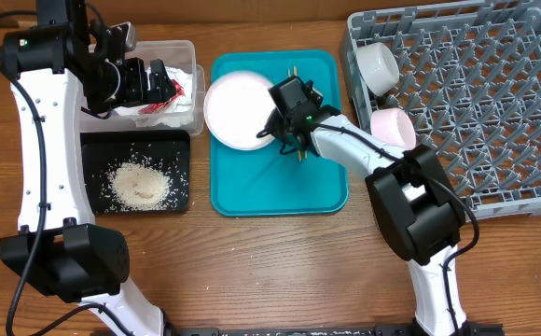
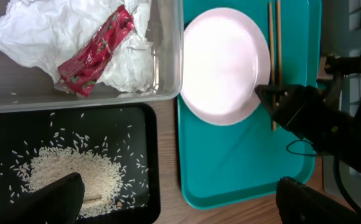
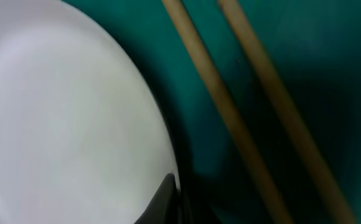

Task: Sort waste into correct bins and load items into the dishwasher
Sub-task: 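Reach the right gripper to the pink-white plate and grasp its edge, then lift the plate and stand it upright in the dish rack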

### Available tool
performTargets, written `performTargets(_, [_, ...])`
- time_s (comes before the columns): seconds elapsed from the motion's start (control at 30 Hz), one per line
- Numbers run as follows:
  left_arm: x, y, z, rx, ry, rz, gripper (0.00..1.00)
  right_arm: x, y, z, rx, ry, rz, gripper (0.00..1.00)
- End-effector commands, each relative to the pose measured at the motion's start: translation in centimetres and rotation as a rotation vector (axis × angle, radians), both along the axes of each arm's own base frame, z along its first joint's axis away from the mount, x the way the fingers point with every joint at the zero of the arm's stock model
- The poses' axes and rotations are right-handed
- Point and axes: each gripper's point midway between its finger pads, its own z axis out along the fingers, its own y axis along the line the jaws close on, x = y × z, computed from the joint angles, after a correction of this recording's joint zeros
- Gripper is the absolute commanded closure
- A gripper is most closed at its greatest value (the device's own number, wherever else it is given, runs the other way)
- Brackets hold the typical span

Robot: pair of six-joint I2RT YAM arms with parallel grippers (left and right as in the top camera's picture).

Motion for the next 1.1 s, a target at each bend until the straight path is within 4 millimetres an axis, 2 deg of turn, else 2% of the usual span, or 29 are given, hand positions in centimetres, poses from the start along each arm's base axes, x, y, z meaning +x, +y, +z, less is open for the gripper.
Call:
performTargets(0.0, [0.2, -0.1, 0.7, 0.017, -0.029, -0.02, 0.0, -1.2, -0.4, -1.2, -0.002, 0.074, 0.026, 0.96])
performTargets(0.13, [0.2, -0.1, 0.7, 0.017, -0.029, -0.02, 0.0, -1.2, -0.6, -0.1, 0.012, 0.086, 0.104, 0.96])
performTargets(0.23, [0.2, -0.1, 0.7, 0.017, -0.029, -0.02, 0.0, -0.3, -0.6, 2.6, 0.01, 0.034, 0.174, 0.96])
performTargets(0.3, [0.2, -0.1, 0.7, 0.017, -0.029, -0.02, 0.0, 0.5, -0.4, 5.6, -0.002, -0.042, 0.25, 0.96])
performTargets(0.4, [0.2, -0.1, 0.7, 0.017, -0.029, -0.02, 0.0, 1.4, -0.3, 11.7, -0.055, -0.194, 0.392, 0.96])
performTargets(0.5, [0.2, -0.1, 0.7, 0.017, -0.029, -0.02, 0.0, 1.4, -1.5, 17.7, -0.149, -0.319, 0.45, 0.96])
performTargets(0.57, [0.2, -0.1, 0.7, 0.017, -0.029, -0.02, 0.0, 1.3, -3.6, 21.8, -0.244, -0.398, 0.425, 0.96])
performTargets(0.63, [0.2, -0.1, 0.7, 0.017, -0.029, -0.02, 0.0, 1.3, -6.5, 25.5, -0.35, -0.466, 0.354, 0.96])
performTargets(0.73, [0.2, -0.1, 0.7, 0.017, -0.029, -0.02, 0.0, 0.8, -13.2, 30.7, -0.581, -0.54, 0.153, 0.96])
performTargets(0.77, [0.2, -0.1, 0.7, 0.017, -0.029, -0.02, 0.0, 0.3, -16.1, 32.6, -0.687, -0.552, 0.078, 0.96])
performTargets(0.87, [0.2, -0.1, 0.7, 0.017, -0.029, -0.02, 0.0, -1.9, -22.9, 36.5, -0.948, -0.53, -0.105, 0.96])
performTargets(0.97, [0.2, -0.1, 0.7, 0.017, -0.029, -0.02, 0.0, -3.1, -27.5, 38.1, -1.12, -0.464, -0.187, 0.96])
performTargets(1.07, [0.2, -0.1, 0.7, 0.017, -0.029, -0.02, 0.0, -2.9, -30.4, 37.3, -1.199, -0.382, -0.166, 0.96])
